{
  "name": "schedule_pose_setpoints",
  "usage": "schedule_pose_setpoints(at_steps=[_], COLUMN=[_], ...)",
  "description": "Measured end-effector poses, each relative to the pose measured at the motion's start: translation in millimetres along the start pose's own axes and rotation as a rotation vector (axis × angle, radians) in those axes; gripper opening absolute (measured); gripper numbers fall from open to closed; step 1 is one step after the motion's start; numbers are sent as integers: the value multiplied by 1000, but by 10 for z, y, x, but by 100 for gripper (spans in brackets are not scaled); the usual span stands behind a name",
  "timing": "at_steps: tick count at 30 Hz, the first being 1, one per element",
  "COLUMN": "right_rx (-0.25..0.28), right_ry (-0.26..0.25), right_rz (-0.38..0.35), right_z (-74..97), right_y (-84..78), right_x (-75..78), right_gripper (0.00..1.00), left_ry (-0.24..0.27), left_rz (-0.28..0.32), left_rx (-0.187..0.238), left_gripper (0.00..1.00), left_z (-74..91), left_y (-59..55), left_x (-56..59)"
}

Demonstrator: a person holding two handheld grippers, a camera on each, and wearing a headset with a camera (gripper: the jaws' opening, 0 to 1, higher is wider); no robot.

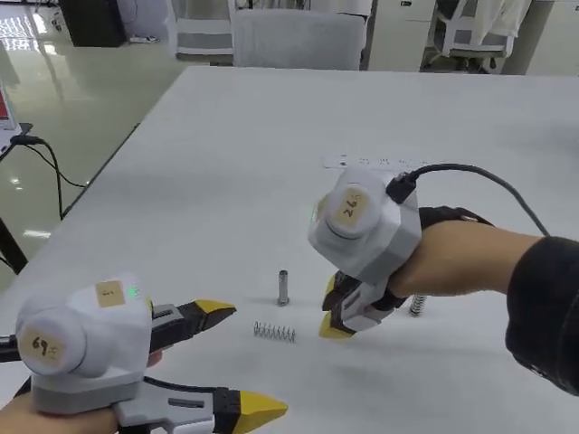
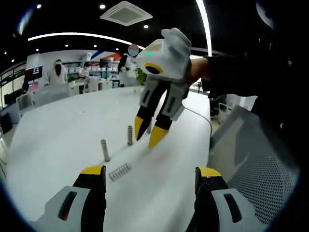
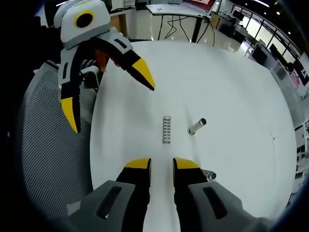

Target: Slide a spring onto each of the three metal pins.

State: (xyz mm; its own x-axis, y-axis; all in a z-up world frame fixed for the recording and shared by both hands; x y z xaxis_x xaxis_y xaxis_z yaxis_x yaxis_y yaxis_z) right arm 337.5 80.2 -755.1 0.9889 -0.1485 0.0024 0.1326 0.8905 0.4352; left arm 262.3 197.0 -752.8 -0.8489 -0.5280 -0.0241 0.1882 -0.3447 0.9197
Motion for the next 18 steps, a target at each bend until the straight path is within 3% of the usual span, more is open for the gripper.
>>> schedule_pose_setpoints(at_steps=[10,18], right_rx=[3,7], right_ry=[18,17], right_rz=[-38,-75], right_z=[-161,-314], right_y=[85,145], right_x=[18,43], right_gripper=[15,15], left_ry=[-23,-62], left_rz=[7,-1], left_rx=[-18,-27], left_gripper=[71,71], left_z=[101,90], left_y=[-5,-75], left_x=[-78,-166])
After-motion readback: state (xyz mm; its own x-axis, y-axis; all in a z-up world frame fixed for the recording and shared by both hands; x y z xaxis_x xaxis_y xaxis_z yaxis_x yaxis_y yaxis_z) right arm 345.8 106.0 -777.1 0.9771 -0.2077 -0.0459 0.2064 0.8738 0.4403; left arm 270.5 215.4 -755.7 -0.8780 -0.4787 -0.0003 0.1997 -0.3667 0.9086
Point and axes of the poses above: the centre of the closed fingertips' face, and the gripper's own axes: z roughly backward along the fingers, x roughly to its right, y roughly out of its top, the point moved 6 cm from there along z, roughly backward along the fingers, and after that the axes turned 7 degrees about -z, right-handed, at the moved point
